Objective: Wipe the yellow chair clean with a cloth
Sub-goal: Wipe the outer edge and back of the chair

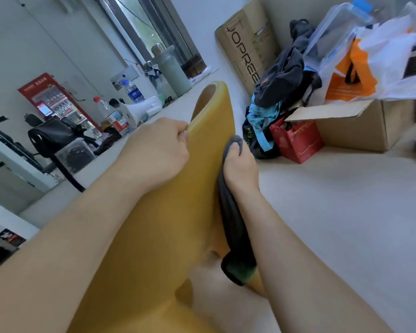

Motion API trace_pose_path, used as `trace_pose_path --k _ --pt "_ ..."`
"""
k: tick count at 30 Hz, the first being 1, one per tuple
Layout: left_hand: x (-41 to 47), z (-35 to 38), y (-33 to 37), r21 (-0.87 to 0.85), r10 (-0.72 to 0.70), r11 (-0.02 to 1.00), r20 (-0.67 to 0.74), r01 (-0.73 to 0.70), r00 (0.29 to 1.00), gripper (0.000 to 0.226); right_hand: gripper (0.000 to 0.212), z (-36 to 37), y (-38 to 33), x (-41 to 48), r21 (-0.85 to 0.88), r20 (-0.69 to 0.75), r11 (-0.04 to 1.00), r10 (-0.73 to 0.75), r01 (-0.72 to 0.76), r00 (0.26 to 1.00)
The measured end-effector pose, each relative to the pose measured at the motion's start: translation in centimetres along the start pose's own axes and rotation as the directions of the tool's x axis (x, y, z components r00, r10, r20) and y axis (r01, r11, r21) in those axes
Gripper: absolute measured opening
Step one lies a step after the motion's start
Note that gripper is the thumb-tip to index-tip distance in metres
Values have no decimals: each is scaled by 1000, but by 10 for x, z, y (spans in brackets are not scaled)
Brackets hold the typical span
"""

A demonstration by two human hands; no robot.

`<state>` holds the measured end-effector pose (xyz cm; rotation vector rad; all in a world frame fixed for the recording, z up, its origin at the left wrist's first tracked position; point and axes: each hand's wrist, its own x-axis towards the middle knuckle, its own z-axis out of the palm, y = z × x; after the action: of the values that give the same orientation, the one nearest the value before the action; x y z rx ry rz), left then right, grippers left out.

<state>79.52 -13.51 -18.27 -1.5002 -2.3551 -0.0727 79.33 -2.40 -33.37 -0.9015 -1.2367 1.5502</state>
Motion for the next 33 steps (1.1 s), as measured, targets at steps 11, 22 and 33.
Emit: trace_pose_path --k 11,22,33 --pt "-4 -21 -26 -248 15 968 246 48 969 31 49 46 -15 -135 136 -143 748 -634 650 760" --pt "-8 -16 -51 -339 101 940 180 -35 979 29 46 57 -28 -173 294 -124 735 -604 611 787" --pt "-68 -20 -68 -206 105 975 101 -83 989 38 41 48 -42 -108 213 -175 784 -556 583 812"
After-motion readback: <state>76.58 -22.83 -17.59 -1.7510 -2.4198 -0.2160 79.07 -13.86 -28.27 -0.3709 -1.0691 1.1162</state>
